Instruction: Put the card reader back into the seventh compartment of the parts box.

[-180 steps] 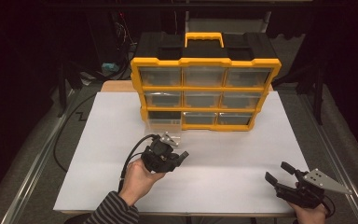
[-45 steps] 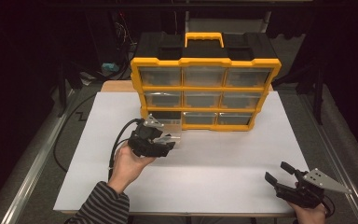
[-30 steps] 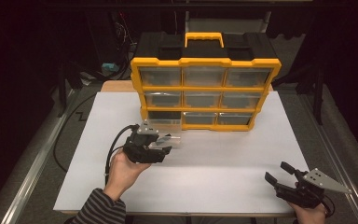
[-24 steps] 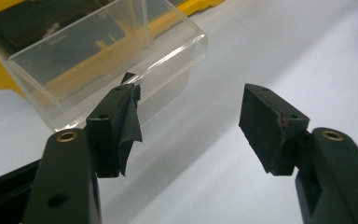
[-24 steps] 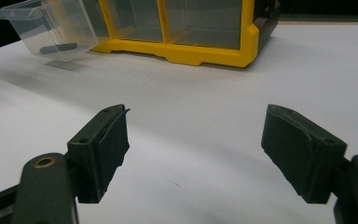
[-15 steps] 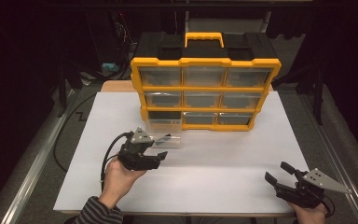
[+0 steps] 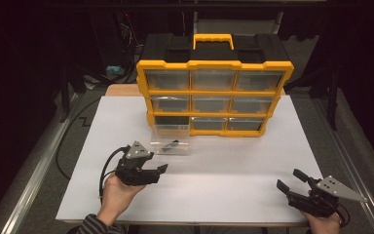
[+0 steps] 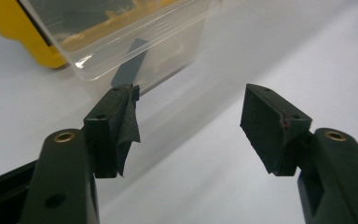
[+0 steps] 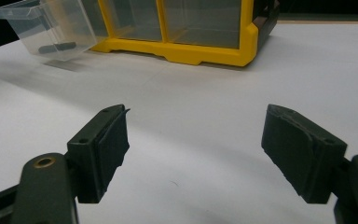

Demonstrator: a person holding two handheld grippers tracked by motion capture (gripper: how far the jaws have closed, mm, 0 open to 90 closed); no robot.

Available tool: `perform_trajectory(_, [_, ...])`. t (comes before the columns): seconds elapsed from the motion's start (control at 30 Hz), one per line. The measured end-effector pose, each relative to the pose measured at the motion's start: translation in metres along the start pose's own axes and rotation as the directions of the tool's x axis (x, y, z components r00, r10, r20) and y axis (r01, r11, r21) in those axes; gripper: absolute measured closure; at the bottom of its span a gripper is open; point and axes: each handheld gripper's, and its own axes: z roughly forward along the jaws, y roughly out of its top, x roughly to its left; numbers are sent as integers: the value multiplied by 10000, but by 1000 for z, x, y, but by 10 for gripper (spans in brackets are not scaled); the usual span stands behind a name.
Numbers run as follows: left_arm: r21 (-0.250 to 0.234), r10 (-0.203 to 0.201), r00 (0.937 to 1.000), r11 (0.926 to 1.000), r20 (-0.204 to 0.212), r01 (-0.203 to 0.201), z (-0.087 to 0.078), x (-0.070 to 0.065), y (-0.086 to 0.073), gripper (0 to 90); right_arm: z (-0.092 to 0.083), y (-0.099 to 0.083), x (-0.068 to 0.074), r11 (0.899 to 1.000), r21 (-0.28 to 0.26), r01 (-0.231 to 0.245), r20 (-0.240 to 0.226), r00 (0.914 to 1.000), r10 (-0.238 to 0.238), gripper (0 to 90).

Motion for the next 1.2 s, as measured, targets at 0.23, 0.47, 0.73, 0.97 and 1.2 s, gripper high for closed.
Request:
perform_trajectory(0.23, [-174,-274,9996,9995,-58,273,-1,6,-16,351,0,0,0,10000,-24,-37,16,10000,37,231])
perform_trajectory(0.47, [-487,-651,9976,9968,-236,639,-5,16,-33,339,0,0,0,10000,-18,-16,13,10000,16,230])
perform_trajectory(0.73, [-851,-1173,9916,9900,-553,1124,-9,28,-51,331,0,0,0,10000,3,-5,17,10000,5,231])
perform_trajectory(0.97, [-1218,-1495,9868,9825,-617,1412,-12,35,-61,330,0,0,0,10000,11,-12,23,10000,12,230])
perform_trajectory(1.2, [-1676,-1902,9773,9706,-935,1728,-20,44,-77,326,0,0,0,10000,-34,-39,55,10000,39,230])
